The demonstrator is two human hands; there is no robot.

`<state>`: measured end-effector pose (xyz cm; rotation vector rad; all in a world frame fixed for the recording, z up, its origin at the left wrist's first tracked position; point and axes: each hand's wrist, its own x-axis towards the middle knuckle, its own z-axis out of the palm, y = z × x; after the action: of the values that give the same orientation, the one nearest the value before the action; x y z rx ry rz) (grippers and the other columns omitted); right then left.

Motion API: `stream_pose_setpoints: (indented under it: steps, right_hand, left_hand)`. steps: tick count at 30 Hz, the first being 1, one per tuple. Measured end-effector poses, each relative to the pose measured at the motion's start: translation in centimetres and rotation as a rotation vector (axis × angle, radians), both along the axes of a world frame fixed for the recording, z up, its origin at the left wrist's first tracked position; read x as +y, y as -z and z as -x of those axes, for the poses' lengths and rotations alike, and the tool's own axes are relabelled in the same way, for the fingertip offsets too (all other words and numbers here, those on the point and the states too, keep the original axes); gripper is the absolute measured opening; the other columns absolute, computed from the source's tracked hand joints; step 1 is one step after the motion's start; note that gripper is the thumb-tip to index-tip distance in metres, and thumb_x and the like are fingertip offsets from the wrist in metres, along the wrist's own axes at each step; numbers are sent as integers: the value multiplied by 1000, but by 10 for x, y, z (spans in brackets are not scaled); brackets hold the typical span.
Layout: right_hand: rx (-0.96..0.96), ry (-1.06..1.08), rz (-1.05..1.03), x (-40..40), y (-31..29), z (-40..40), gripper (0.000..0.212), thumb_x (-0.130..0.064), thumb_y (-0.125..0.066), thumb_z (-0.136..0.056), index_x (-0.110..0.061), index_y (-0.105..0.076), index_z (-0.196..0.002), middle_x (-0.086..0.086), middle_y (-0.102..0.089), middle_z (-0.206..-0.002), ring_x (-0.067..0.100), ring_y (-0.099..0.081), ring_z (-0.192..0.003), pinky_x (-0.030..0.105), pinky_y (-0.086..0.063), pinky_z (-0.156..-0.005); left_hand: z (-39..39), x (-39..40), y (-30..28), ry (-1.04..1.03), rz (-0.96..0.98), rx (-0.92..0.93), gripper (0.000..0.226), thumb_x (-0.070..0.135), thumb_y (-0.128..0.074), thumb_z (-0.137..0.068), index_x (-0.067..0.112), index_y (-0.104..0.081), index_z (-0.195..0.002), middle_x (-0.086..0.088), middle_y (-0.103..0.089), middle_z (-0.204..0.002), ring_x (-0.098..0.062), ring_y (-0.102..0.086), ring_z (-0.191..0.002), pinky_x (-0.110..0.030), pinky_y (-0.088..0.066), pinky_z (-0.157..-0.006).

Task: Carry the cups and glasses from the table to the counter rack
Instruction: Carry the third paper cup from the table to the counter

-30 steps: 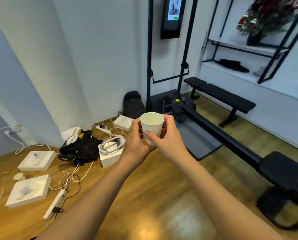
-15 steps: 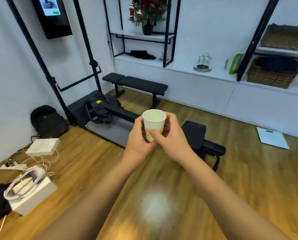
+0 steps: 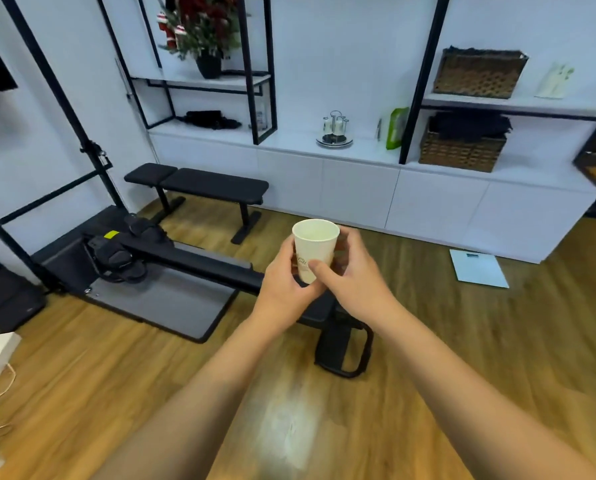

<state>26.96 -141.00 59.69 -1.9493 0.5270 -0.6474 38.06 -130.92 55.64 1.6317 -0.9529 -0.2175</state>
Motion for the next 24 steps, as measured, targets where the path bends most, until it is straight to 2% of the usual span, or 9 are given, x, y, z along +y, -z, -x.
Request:
stream_pose_setpoints:
  steps: [2, 6, 9, 14, 18, 22, 24]
  right_hand:
    - [2, 19, -27, -38, 5, -1, 66, -36, -75, -87, -33, -38, -141, -11, -57, -133, 10, -59, -117, 38, -56, -96]
    - [-1, 29, -32, -128, 12, -16, 61, -36, -76, -86, -36, -40, -135, -21, -56, -123, 3, -61, -109, 35, -58, -92]
    - [-11, 38, -22, -204, 10, -39, 60, -33, -76, -87, -34, -39, -135, -15, -58, -124, 5, -62, -109, 37, -57, -92]
    - [-5, 28, -40, -316, -2, -77, 61, -28, -72, -88, -32, -39, -138, -7, -60, -124, 12, -64, -107, 42, -57, -91]
    - [-27, 24, -35, -395, -6, -108, 59, -29, -72, -88, -33, -38, -137, -2, -61, -121, 12, -65, -104, 32, -58, -85]
    - [-46, 6, -34, -471, 0, -141, 57, -29, -72, -86, -29, -40, -134, -2, -62, -118, 17, -66, -102, 36, -57, -86]
    - [-51, -4, -33, -512, 6, -156, 57, -29, -72, -86, -29, -41, -134, -4, -62, -116, 12, -66, -99, 34, -57, -84]
  left_hand:
    - [-8, -39, 5, 31, -9, -8, 76, 52, -78, -74, 43, -43, -141, 23, -64, -127, 0, -64, -113, -18, -56, -86]
    - [-30, -132, 14, 53, -13, 3, 85, 51, -83, -72, 42, -38, -144, 23, -61, -131, 2, -62, -116, -15, -55, -87]
    - [-50, -209, 14, 39, 17, 30, 88, 46, -86, -70, 42, -37, -143, 22, -62, -130, 3, -62, -116, -13, -53, -88]
    - [-81, -320, 2, -44, 47, 59, 74, 41, -86, -68, 54, -37, -121, 20, -64, -120, 2, -65, -110, -16, -54, -83]
    - [-107, -396, -5, -79, 63, 53, 69, 34, -87, -71, 39, -38, -119, 15, -63, -116, 3, -65, -106, -16, -54, -81]
    - [-129, -469, -2, -83, 106, 62, 68, 26, -85, -75, 26, -37, -124, 13, -62, -120, 1, -67, -106, -18, -54, -83]
    - [-139, -507, 2, -79, 111, 37, 68, 27, -84, -76, 24, -37, -126, 14, -59, -123, -1, -67, -107, -20, -54, -84]
